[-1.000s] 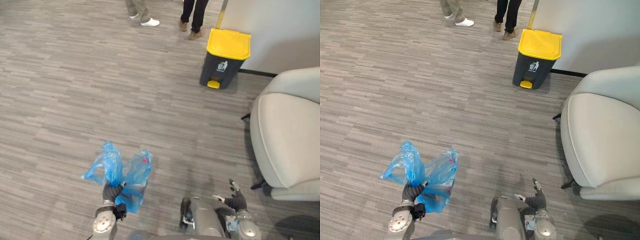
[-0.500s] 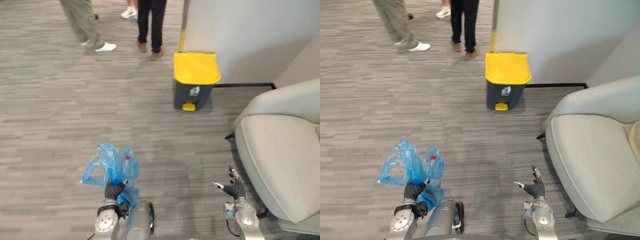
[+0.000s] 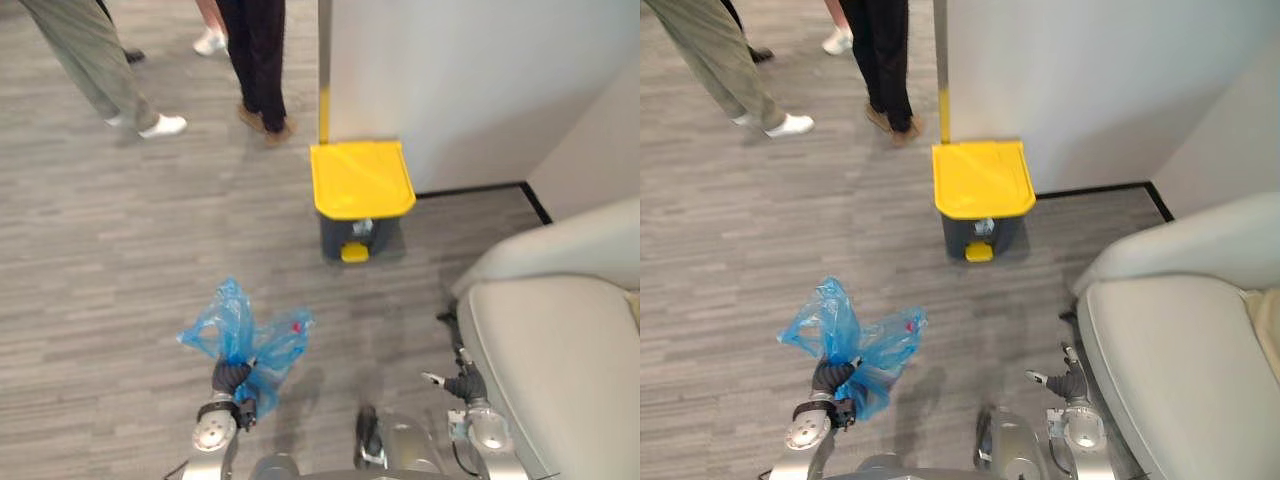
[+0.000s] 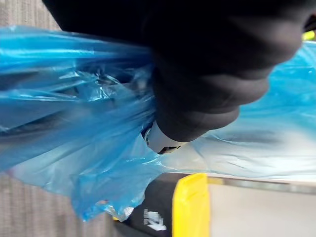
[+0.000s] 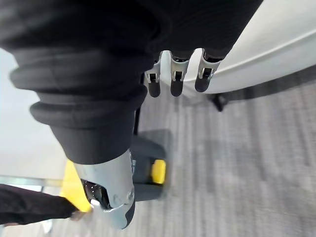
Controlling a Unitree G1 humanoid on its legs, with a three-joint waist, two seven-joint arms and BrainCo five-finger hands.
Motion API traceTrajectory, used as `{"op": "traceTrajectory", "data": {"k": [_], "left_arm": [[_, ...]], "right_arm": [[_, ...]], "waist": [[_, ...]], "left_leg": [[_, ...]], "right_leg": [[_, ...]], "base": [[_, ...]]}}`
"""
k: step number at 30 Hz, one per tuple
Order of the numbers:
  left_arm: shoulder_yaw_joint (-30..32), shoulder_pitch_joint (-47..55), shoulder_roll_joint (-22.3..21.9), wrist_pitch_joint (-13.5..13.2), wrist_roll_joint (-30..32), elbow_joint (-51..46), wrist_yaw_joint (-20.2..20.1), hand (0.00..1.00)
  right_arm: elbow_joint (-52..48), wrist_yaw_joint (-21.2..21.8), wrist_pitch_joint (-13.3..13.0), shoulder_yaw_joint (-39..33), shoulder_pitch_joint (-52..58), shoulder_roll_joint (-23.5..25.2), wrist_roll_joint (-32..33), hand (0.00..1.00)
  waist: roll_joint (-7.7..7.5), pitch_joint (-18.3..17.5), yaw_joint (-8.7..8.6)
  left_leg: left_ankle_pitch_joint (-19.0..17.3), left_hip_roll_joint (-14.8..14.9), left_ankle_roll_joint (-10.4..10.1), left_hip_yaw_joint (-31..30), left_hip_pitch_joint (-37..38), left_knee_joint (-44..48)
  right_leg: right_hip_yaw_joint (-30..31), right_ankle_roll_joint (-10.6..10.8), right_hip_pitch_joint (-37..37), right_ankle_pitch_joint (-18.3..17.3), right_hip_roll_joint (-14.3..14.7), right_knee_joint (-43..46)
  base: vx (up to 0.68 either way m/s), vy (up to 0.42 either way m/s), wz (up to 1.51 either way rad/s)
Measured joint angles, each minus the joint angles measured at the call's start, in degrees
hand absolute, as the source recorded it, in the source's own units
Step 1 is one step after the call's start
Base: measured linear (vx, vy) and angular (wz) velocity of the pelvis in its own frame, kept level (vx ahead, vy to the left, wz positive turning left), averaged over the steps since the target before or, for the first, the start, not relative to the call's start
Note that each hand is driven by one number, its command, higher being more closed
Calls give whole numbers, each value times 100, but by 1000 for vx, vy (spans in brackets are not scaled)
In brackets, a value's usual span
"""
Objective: Gather rubbish on tea table into small bin, then transfer packed bag to large trash can.
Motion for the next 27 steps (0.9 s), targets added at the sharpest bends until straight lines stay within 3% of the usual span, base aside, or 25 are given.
{"op": "traceTrajectory", "data": {"k": [3,5,6,7,8,9,12,13,14,15,17,21,22,24,25,27], "left_arm": [[-2,37,-8,-6,-4,-112,-8,100],[3,86,-13,-8,-4,-174,-9,100],[-14,121,-44,-5,-3,-173,-12,100],[-21,142,-70,-5,-3,-181,-12,100],[9,181,-26,4,-2,-151,-6,100],[18,175,8,5,-3,-189,-1,100],[32,190,36,10,-3,-254,0,100],[9,202,52,13,-3,-257,0,100],[-35,190,113,17,-2,-281,-1,100],[-59,191,175,19,-3,-307,1,100],[-34,183,238,32,-2,-309,15,100],[-33,88,315,33,4,-315,44,100],[-5,87,330,32,5,-285,93,100],[43,97,158,55,7,-72,123,100],[70,163,63,53,6,-49,123,100],[72,146,45,53,5,13,118,100]], "right_arm": [[-37,-14,-98,-43,-168,14,91,0],[-38,-25,-99,-53,-234,35,103,0],[-10,-32,-92,-118,-204,45,103,0],[-13,-46,-77,-135,-173,32,102,0],[110,-87,-17,-162,-140,126,101,0],[95,-110,18,-162,-78,196,101,0],[65,-113,54,-167,-82,210,93,0],[46,-113,53,-167,-75,228,87,0],[45,-112,54,-161,-45,286,75,0],[45,-108,56,-159,-25,365,39,0],[43,-103,58,-102,84,435,29,0],[28,-111,60,-100,83,435,-20,0],[90,-113,58,-115,104,453,-17,0],[285,-110,66,-213,103,364,-17,0],[284,-111,55,-264,63,344,-15,0],[331,-110,55,-268,80,310,-14,0]], "waist": [[-67,2,260],[-102,12,330],[-48,-1,387],[16,-25,394],[-66,-32,411],[-226,-91,367],[-399,-104,402],[-400,-99,378],[-413,-86,347],[-424,-73,293],[-429,-82,206],[-490,-124,73],[-645,-208,88],[-443,-349,128],[-252,-431,123],[-172,-457,99]], "left_leg": [[-337,-85,350,275,-863,-5],[-329,-310,341,384,-1401,-1029],[-152,-440,234,390,-1493,-2042],[131,-429,224,365,-1467,-2487],[557,-510,538,441,-1345,-2433],[323,-643,633,468,-1311,-2366],[-218,-729,744,748,-1083,-2142],[-297,-755,752,774,-979,-2155],[-440,-834,764,779,-710,-2255],[-554,-902,780,776,-416,-2336],[-627,-948,777,769,-21,-2526],[-697,-981,656,537,167,-2675],[-731,-1095,597,506,215,-2668],[-695,-921,461,396,336,-2785],[-671,-808,421,393,448,-3032],[-564,-787,252,393,572,-3209]], "right_leg": [[267,-29,688,-25,-31,-637],[388,264,948,-215,-174,-827],[472,482,1103,-460,-231,-775],[507,573,1170,-560,-204,-733],[634,716,1300,-798,-303,-600],[680,727,1307,-800,-447,-561],[932,749,1228,-787,-677,42],[937,831,1112,-741,-729,427],[1001,1119,674,-516,-852,1570],[1106,1136,231,-622,-908,2573],[1091,1025,-287,-825,-903,3028],[893,897,-887,-781,-716,1754],[962,836,-909,-226,-676,937],[872,748,-629,-132,-529,556],[802,725,-390,-11,-388,128],[746,683,-184,58,-345,-158]], "base": [[494,14,-43],[409,130,-40],[417,186,-31],[501,245,-35],[420,193,-9],[409,178,-9],[385,184,-33],[341,202,-19],[328,167,-6],[335,139,4],[359,39,24],[295,-64,43],[307,-119,36],[325,-96,12],[304,-72,-6],[242,-69,0]]}}
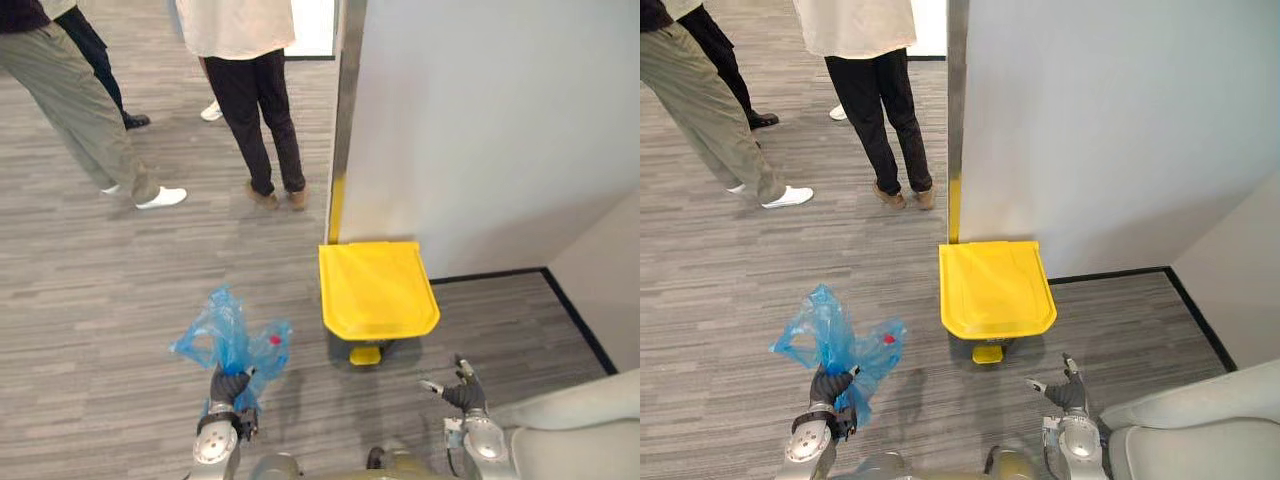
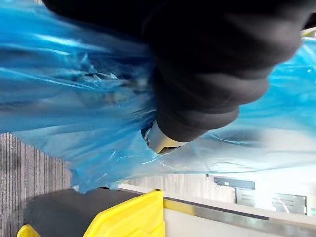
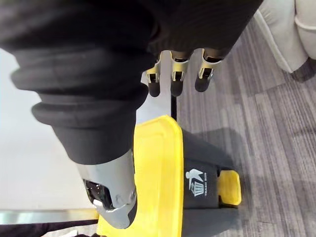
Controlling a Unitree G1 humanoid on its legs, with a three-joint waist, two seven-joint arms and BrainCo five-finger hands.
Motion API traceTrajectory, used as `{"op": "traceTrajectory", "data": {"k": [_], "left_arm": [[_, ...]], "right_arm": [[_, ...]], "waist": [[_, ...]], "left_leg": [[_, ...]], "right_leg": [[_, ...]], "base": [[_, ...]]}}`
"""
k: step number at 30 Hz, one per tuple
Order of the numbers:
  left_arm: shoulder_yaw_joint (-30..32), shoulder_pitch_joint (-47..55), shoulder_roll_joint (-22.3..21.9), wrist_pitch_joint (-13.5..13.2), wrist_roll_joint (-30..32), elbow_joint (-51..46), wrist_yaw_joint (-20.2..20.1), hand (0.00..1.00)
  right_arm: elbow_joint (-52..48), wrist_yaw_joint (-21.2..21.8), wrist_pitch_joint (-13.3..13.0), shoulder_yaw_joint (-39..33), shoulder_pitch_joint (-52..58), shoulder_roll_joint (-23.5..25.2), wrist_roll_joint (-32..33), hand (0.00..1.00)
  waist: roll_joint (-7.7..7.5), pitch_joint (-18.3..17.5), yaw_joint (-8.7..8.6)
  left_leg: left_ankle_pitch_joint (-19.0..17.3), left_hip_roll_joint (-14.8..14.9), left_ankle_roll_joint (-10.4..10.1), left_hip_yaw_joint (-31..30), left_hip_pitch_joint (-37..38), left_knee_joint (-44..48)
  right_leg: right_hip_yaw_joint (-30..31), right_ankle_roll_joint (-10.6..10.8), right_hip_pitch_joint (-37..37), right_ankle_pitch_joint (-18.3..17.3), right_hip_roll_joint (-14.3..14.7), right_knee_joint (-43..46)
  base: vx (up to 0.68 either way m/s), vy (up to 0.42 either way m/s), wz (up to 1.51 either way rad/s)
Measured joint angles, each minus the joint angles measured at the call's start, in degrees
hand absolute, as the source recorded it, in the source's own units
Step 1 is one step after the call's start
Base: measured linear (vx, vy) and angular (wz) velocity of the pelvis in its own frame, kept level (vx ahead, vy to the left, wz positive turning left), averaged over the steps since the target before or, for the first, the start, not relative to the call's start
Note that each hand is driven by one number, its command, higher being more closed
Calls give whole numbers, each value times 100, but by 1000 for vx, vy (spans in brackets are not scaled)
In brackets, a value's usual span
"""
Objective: Gather rubbish on tea table into small bin, then transfer packed bag to large trash can.
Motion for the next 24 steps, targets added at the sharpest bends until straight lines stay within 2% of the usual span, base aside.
{"op": "traceTrajectory", "data": {"k": [2,3,4,5,7,9,11,18,21,24], "left_arm": [[16,10,1,-3,0,101,-7,100],[24,24,-1,-4,2,251,-15,100],[22,15,-4,-4,1,313,-19,100],[8,2,-43,-2,1,360,-22,100],[32,8,-43,-5,1,375,-17,100],[42,3,18,-4,0,489,-16,100],[40,-1,57,-3,0,583,-15,100],[37,-4,101,-2,-1,586,-13,100],[42,4,107,-3,-1,583,-11,100],[44,10,110,-3,-3,531,-9,100]], "right_arm": [[134,0,1,-32,49,-51,1,0],[203,-1,0,-117,12,-36,2,0],[259,-2,-4,-174,1,-21,6,0],[328,-5,-14,-274,-13,-60,9,0],[475,0,-4,-389,-12,-92,12,0],[587,-3,-7,-399,-10,-59,41,0],[642,-4,-7,-400,-11,-48,73,0],[643,-17,-4,-413,-101,-42,111,0],[644,-53,1,-413,-141,-40,111,0],[611,-117,6,-402,-311,-32,111,0]], "waist": [[7,-11,10],[-115,35,15],[-117,-6,-4],[7,-48,-42],[2,-98,16],[-69,-94,7],[-78,-106,3],[-62,-28,3],[-60,-22,22],[-16,74,47]], "left_leg": [[118,10,-152,-11,164,93],[51,-47,-129,-72,67,280],[17,-70,-78,-89,115,-37],[330,-43,-63,-148,215,-733],[373,-65,-25,-142,281,-800],[374,-139,-24,-156,299,-769],[374,-178,-24,-154,311,-730],[374,-228,-22,-154,174,-616],[372,-195,-19,-146,63,-602],[218,-90,162,-81,-61,-475]], "right_leg": [[-4,-53,357,41,10,-288],[-9,-57,532,49,-99,-403],[-12,-55,579,55,-123,-441],[-50,-53,612,55,-62,-457],[-6,39,667,156,-90,-620],[-12,70,782,177,-160,-753],[-14,122,859,226,-195,-846],[-15,176,819,294,-262,-963],[-1,192,716,438,-221,-1029],[34,189,384,487,-143,-601]], "base": [[212,-55,1],[136,-12,7],[146,8,13],[144,59,0],[120,79,-2],[61,80,8],[61,73,2],[36,37,-1],[11,25,-8],[-12,60,-24]]}}
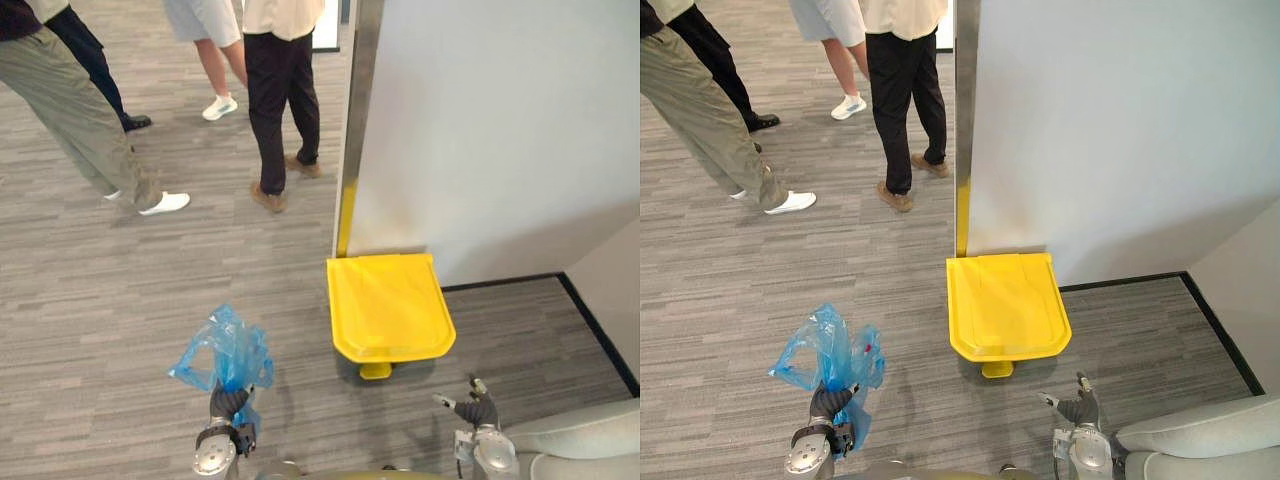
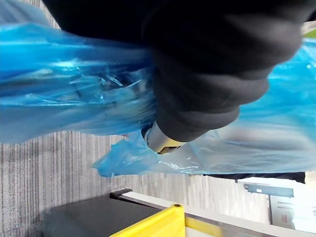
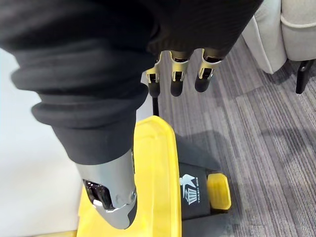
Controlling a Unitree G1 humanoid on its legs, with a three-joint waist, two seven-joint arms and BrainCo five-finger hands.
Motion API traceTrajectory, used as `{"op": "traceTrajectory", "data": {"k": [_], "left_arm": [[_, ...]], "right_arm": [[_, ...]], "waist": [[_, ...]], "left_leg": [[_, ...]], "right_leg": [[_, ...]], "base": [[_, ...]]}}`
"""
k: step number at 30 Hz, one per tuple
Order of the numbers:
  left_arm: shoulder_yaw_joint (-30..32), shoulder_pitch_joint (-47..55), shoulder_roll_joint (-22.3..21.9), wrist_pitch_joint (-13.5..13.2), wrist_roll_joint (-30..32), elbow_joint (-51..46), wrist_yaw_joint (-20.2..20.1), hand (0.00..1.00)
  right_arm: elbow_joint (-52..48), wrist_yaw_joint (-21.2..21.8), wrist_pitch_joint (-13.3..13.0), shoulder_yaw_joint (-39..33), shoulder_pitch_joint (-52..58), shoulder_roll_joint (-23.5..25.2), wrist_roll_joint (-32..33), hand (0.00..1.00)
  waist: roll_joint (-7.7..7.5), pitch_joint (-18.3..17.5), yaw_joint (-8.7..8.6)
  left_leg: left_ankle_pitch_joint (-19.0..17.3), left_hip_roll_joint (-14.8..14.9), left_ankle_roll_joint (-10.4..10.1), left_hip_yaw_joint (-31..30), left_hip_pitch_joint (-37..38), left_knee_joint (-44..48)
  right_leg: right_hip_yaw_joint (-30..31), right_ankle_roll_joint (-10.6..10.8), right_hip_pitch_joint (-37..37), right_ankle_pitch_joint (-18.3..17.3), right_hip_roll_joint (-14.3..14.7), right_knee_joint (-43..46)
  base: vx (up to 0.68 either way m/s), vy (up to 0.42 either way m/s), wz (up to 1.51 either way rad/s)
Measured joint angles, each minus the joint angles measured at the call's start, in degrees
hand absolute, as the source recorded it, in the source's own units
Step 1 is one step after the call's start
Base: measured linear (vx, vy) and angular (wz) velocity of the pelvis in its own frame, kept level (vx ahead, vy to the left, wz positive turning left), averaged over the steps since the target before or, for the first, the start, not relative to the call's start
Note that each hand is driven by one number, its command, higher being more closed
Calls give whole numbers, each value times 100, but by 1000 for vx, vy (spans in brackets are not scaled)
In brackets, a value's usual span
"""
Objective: Gather rubbish on tea table into small bin, then transfer packed bag to large trash can.
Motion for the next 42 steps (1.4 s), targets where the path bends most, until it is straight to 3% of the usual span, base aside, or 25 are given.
{"op": "traceTrajectory", "data": {"k": [2,3,4,7,9,11,13,14,15,17,19,20,22,23,26,27,29,30,31,32,33,34,40,41,42], "left_arm": [[2,-72,7,1,-1,-68,3,100],[-6,-80,37,-1,-2,-125,3,100],[1,-112,117,15,-4,-126,16,100],[-75,-247,297,62,-3,-102,11,100],[-117,-627,325,60,-3,-39,13,100],[-172,-795,310,55,-3,-26,27,100],[-186,-880,233,43,-4,-28,83,100],[-209,-1062,186,44,-5,-33,122,100],[-241,-1162,200,44,-7,-22,121,100],[-223,-1170,181,32,-11,-24,126,100],[-215,-1197,180,27,-12,30,125,100],[-205,-1222,173,28,-84,90,128,100],[-211,-1296,163,34,-138,249,123,100],[-211,-1349,163,34,-171,287,118,100],[-166,-1311,225,-26,-197,385,118,100],[-164,-1308,252,-39,-198,417,117,100],[-168,-1329,356,-54,-197,458,110,100],[-170,-1330,371,-75,-197,442,106,100],[-157,-1333,399,-91,-195,428,69,100],[-148,-1327,379,-88,-194,432,55,100],[-145,-1271,291,-83,-195,404,39,100],[-147,-1210,298,-94,-195,401,14,100],[-232,-1068,233,-195,-253,365,7,100],[-248,-1083,232,-203,-272,301,6,100],[-287,-1076,227,-263,-315,150,8,100]], "right_arm": [[-170,-1,3,2,-81,21,0,0],[-245,-2,-2,1,-94,48,-1,0],[-265,-2,17,3,-84,135,-3,0],[-280,-19,47,-16,-27,123,0,0],[-285,-51,51,-71,-70,53,14,0],[-284,-121,97,-67,-65,28,20,0],[-385,-141,143,-92,-131,-30,134,0],[-556,-154,147,-176,-252,-101,174,0],[-714,-176,77,-441,-201,-99,222,0],[-718,-153,62,-749,-158,-152,316,0],[-654,-106,163,-778,-195,-155,374,0],[-536,-100,183,-762,-270,-108,395,0],[-309,-62,236,-656,-338,10,421,0],[-178,7,236,-654,-370,56,465,0],[-22,12,225,-334,-550,-52,569,0],[-20,13,224,-192,-610,-89,570,0],[-14,23,212,249,-953,-140,570,0],[-20,26,201,472,-1159,-148,574,0],[-30,41,160,627,-1316,-193,574,0],[-18,44,147,707,-1393,-196,576,0],[105,81,148,870,-1840,-381,578,0],[119,102,132,926,-2026,-425,577,0],[433,110,38,1212,-3388,-955,638,0],[574,110,38,1305,-3719,-1186,651,0],[667,111,36,1341,-4056,-1396,684,0]], "waist": [[63,254,116],[81,388,109],[-86,500,109],[-149,621,102],[-94,795,63],[-87,925,12],[-28,899,-18],[132,994,-46],[126,1004,-96],[175,956,-193],[190,952,-192],[220,947,-197],[246,905,-283],[242,900,-364],[322,792,-331],[332,747,-316],[321,721,-333],[328,697,-305],[202,619,-402],[111,552,-455],[292,510,-261],[289,509,-185],[280,528,-176],[292,561,-176],[348,634,-175]], "left_leg": [[-253,153,78,105,154,98],[-453,140,150,73,272,41],[-653,48,238,76,388,197],[-1034,98,283,57,529,612],[-1294,149,271,-85,578,1018],[-1479,107,39,-296,848,1257],[-1563,154,-116,-597,1021,1239],[-1530,286,-209,-786,1015,1134],[-1449,265,-316,-991,1064,1011],[-1407,378,-294,-1325,1244,1043],[-1289,497,-332,-1489,1134,1232],[-1187,641,-369,-1521,988,1313],[-952,819,-537,-1756,723,1282],[-763,899,-616,-1917,589,1105],[-667,1115,-586,-1973,527,655],[-653,1162,-562,-1976,471,539],[-401,1255,-439,-2034,320,77],[-205,1353,-339,-2154,222,-140],[-265,1187,-668,-2341,138,-206],[-355,1091,-894,-2358,61,-153],[-536,1025,-1240,-2484,-137,418],[-544,921,-1240,-2448,-186,643],[-596,332,-1149,-2387,-934,1218],[-613,277,-1051,-2354,-1054,1202],[-740,330,-778,-2333,-1119,910]], "right_leg": [[-15,14,-700,-32,47,1453],[-89,64,-1044,-318,40,2161],[-130,21,-1275,-662,-39,2495],[-395,-67,-1832,-783,36,2414],[-818,4,-2403,-377,45,1444],[-995,-85,-2380,2,-25,1155],[-713,-110,-2060,-34,78,997],[-678,58,-2147,-484,124,1434],[-450,-70,-2326,-762,180,1940],[-563,-213,-2335,-1289,140,2608],[-786,-255,-2396,-1552,123,2870],[-840,-303,-2450,-1589,276,2802],[-1063,-328,-2448,-1531,403,2493],[-1160,-461,-2448,-1411,452,2298],[-1259,-603,-2586,-1252,637,2051],[-1294,-566,-2658,-1223,666,1993],[-1429,-199,-2782,-1122,704,1630],[-1169,-67,-2998,-1151,830,1879],[59,-775,-3313,-1230,958,2992],[210,-759,-3168,-1388,877,2673],[68,-455,-3245,-1306,973,2462],[-26,-398,-3222,-1134,937,2289],[-256,-447,-3119,28,798,752],[-242,-341,-3117,222,777,475],[-218,-121,-3103,359,814,171]], "base": [[-58,94,-44],[-80,67,-30],[-36,27,-19],[32,1,-3],[191,-52,51],[339,-113,76],[449,-164,57],[385,-170,61],[353,-185,82],[381,-226,73],[376,-239,19],[329,-335,3],[250,-327,27],[94,-191,44],[5,-212,14],[-98,-213,11],[-139,-244,32],[-107,-313,90],[-67,-310,112],[-36,-178,67],[-71,-70,-6],[-196,-20,-27],[-235,51,11],[-376,128,-8],[-320,108,-9]]}}
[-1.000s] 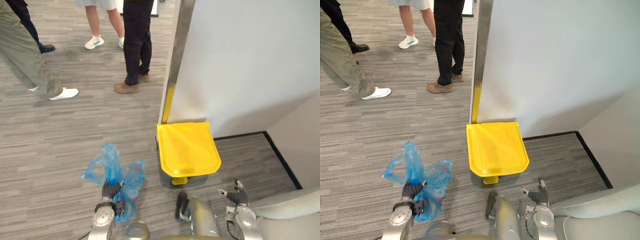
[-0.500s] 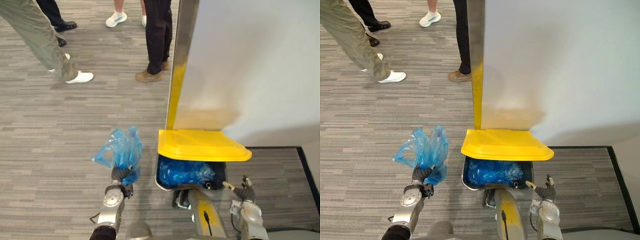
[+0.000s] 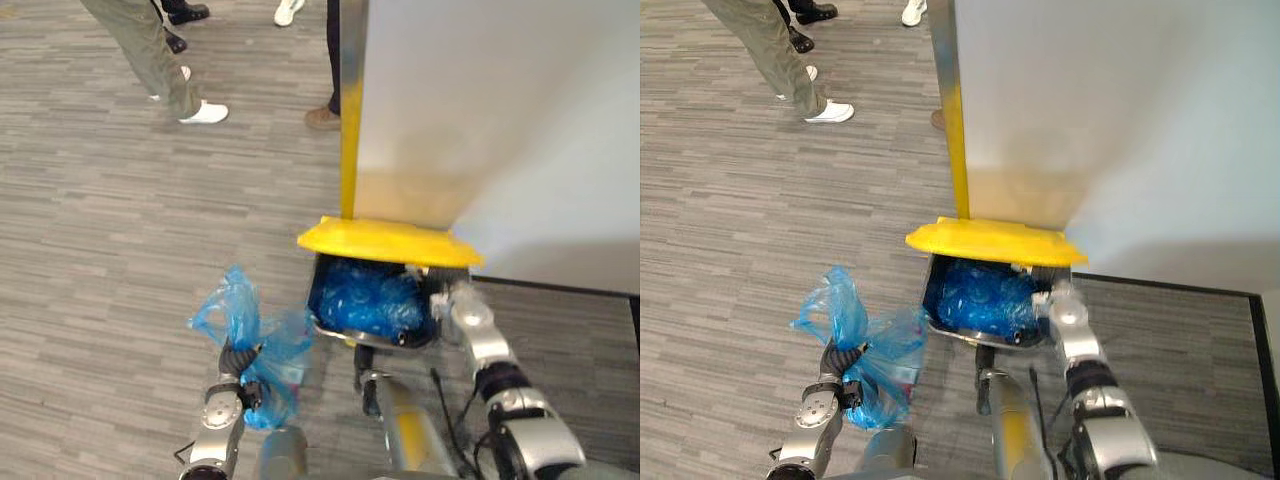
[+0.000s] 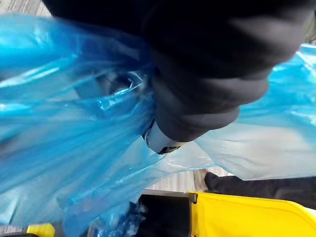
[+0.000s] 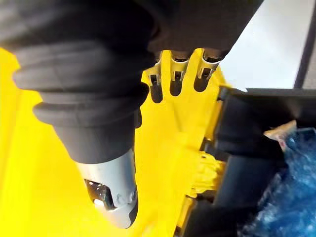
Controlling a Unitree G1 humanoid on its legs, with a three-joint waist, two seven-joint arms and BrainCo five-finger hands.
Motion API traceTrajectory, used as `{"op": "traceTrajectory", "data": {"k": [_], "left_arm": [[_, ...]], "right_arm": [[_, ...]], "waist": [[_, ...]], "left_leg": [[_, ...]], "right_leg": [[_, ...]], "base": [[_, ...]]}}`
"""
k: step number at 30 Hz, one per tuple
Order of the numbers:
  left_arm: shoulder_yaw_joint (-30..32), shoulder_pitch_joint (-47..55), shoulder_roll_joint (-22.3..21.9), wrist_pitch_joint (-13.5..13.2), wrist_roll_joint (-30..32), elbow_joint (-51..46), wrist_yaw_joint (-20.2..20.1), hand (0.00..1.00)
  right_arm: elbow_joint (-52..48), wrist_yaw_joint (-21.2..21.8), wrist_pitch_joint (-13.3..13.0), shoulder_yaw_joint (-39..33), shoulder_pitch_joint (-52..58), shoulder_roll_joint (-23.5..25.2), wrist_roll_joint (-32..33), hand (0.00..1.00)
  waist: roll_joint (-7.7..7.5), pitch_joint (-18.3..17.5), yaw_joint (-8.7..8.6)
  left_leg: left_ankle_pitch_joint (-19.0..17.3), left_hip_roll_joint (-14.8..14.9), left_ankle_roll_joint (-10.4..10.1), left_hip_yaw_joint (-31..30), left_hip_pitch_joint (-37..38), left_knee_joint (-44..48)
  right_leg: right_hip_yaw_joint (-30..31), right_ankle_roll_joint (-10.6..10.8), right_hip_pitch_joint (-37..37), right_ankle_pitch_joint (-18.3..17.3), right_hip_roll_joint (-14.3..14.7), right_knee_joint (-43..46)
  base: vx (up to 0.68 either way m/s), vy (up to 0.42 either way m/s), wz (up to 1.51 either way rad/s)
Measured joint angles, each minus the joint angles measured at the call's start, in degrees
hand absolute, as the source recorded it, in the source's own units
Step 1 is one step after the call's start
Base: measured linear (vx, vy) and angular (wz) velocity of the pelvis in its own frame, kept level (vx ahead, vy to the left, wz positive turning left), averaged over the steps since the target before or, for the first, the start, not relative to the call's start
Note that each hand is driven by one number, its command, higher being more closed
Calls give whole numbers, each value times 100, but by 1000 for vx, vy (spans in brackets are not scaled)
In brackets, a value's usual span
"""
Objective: Gather rubbish on tea table into small bin, then transfer packed bag to large trash can.
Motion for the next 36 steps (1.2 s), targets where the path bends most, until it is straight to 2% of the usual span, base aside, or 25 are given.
{"op": "traceTrajectory", "data": {"k": [1,2,3,4,5,6,7,8,10,16,21,23,24,28,34,36], "left_arm": [[-27,-10,0,-69,-30,-55,0,100],[-33,-155,31,-113,-80,-75,0,100],[-55,-205,115,-117,-135,-138,4,100],[-96,-121,103,-133,-158,-217,8,100],[-142,23,51,-184,-193,-376,9,100],[-172,83,42,-208,-196,-456,5,100],[-235,110,70,-210,-201,-616,3,100],[-301,-8,111,-230,-261,-658,-7,100],[-456,-169,146,-236,-366,-840,-15,100],[-870,-318,418,-398,-668,-1652,-136,100],[-1375,-1013,508,-443,-765,-1916,-120,100],[-1506,-1378,509,-444,-757,-1918,-95,100],[-1570,-1608,513,-444,-750,-1916,-55,100],[-1817,-2357,514,-445,-553,-1714,135,100],[-1970,-3614,567,-390,-291,-335,414,100],[-2103,-3928,569,-347,-250,49,489,100]], "right_arm": [[1,-1,-4,8,-189,-113,6,0],[13,-28,-10,19,-520,-291,61,0],[22,-54,-20,23,-669,-423,110,0],[28,-87,-32,62,-748,-497,121,0],[32,-104,-35,142,-940,-585,156,0],[31,-105,-46,197,-1030,-624,160,0],[29,-104,-64,243,-1144,-672,161,0],[32,-110,-66,245,-1157,-719,162,0],[59,-98,-63,472,-1159,-745,158,0],[58,79,-63,933,-1172,-812,157,0],[60,162,-62,1133,-1446,-870,160,0],[59,162,-63,1149,-1619,-869,161,0],[59,162,-63,1202,-1737,-881,162,0],[-43,173,-64,1334,-1900,-1009,162,0],[-367,283,-76,1620,-2470,-1128,162,0],[-465,281,-78,1786,-2631,-1219,164,0]], "waist": [[134,52,33],[48,256,151],[-62,336,61],[-94,330,60],[54,336,154],[110,337,178],[150,354,134],[133,391,102],[51,450,103],[52,463,111],[43,495,84],[36,569,16],[29,635,-45],[18,779,-82],[-69,1151,-339],[-78,1261,-355]], "left_leg": [[-198,185,73,-8,-18,-199],[-180,269,35,251,-58,-318],[-111,83,-30,55,42,-717],[-46,-46,-188,-40,49,-647],[-54,-66,-212,-183,31,-363],[-45,-79,-196,-249,50,-268],[-26,-154,-196,-232,117,-235],[-78,-140,-152,-181,161,-423],[-55,-168,-186,-186,195,-498],[-56,-170,-184,-185,198,-494],[-47,-171,-200,-235,210,-493],[-47,-174,-201,-233,208,-489],[-47,-173,-201,-228,209,-481],[-47,-174,-201,-171,182,-473],[-47,-211,-201,-27,50,-493],[-46,-219,-200,50,31,-512]], "right_leg": [[-45,139,-3,39,73,-138],[312,-446,-390,-5,68,918],[649,-401,-200,-89,-92,1023],[585,-423,24,172,-201,570],[443,-333,72,277,-152,304],[401,-347,71,358,-115,177],[299,-413,58,647,-95,16],[236,-508,59,777,-99,-43],[233,-473,148,961,-126,-234],[206,-440,399,1103,-128,-597],[166,-499,400,1212,-124,-613],[167,-503,400,1216,-132,-612],[173,-503,400,1217,-137,-609],[203,-502,354,1221,-133,-607],[370,-487,135,1271,-129,-599],[427,-574,76,1340,-114,-600]], "base": [[-287,44,-12],[-209,-28,32],[-204,-49,53],[-66,-57,40],[-20,-14,-10],[-53,19,-31],[-47,33,4],[-45,19,18],[-57,3,8],[-50,32,4],[-9,9,4],[-5,16,0],[-19,44,-4],[-15,41,-6],[-17,43,-14],[-4,38,-20]]}}
